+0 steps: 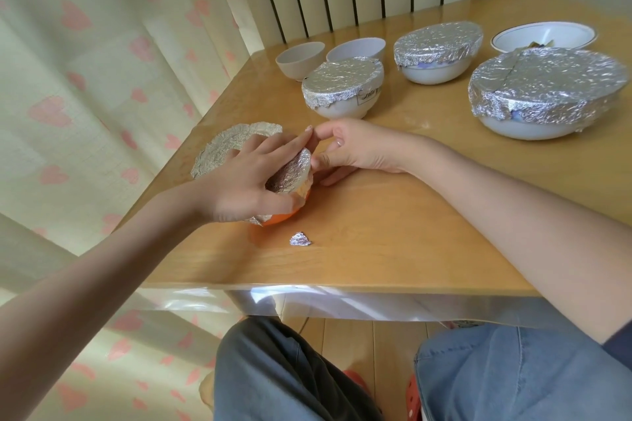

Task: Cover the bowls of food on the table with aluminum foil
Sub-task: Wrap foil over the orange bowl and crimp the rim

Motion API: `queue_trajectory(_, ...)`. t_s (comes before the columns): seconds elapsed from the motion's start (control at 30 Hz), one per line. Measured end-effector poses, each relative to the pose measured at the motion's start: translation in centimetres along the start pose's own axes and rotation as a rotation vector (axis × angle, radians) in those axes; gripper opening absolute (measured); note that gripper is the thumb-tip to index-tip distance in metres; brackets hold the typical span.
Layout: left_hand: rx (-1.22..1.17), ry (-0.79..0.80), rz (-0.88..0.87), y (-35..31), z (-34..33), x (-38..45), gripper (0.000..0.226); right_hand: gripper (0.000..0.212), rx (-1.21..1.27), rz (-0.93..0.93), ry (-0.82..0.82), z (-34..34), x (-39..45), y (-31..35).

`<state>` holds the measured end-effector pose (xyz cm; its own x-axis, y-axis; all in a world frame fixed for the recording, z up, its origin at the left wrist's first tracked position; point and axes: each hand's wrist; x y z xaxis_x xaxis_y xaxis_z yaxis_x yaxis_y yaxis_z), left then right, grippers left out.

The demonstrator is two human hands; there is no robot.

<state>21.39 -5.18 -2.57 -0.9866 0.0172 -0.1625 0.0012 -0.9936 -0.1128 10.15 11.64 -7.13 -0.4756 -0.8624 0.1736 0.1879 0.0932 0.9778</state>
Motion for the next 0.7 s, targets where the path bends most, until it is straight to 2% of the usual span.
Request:
queue_trajectory(0.07,-0.011,0.002,0.006,0.0,0.1,-0.1,0.107,0.022,0.033,-0.015,0.015,0.3,-0.1,0.1)
queue_trajectory(0.2,-0.02,0.008,-0.002,-0.2,0.2,-0.3,0.103,0.012,0.081,-0.027,-0.008,0.2,-0.1,0.3)
queue_trajectory(0.33,-0.036,0.017,0.006,-0.2,0.3,-0.4,0.1,0.017,0.056,-0.012,-0.087,-0.3,0.0,0.1)
queue_trajectory(0.43,0.014,0.065,-0.001,-0.2,0.7,-0.5,0.106,0.015,0.044,-0.041,-0.045,-0.1,-0.6,0.3)
queue_trajectory(0.5,0.043,0.16,-0.008,0.0,1.4,-0.7,0.117,0.019,0.025,-0.063,0.005,0.3,-1.3,0.6)
queue_trajectory(0.57,0.008,0.234,-0.014,0.0,2.2,-0.9,0.118,0.022,0.0,-0.082,0.032,0.6,-1.9,0.7)
queue_trajectory(0.7,0.075,0.234,0.014,-0.5,3.2,-1.2,0.119,0.04,-0.097,-0.083,0.094,0.3,-2.4,1.2)
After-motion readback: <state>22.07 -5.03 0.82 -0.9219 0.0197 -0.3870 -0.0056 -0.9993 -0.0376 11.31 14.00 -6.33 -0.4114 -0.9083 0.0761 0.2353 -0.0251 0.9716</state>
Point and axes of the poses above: each hand's wrist, its own x-axis towards the middle knuckle, its own z-axis out of the back of the hand, y = z × x, and after that the axes turned 9 degrees about z, right-handed
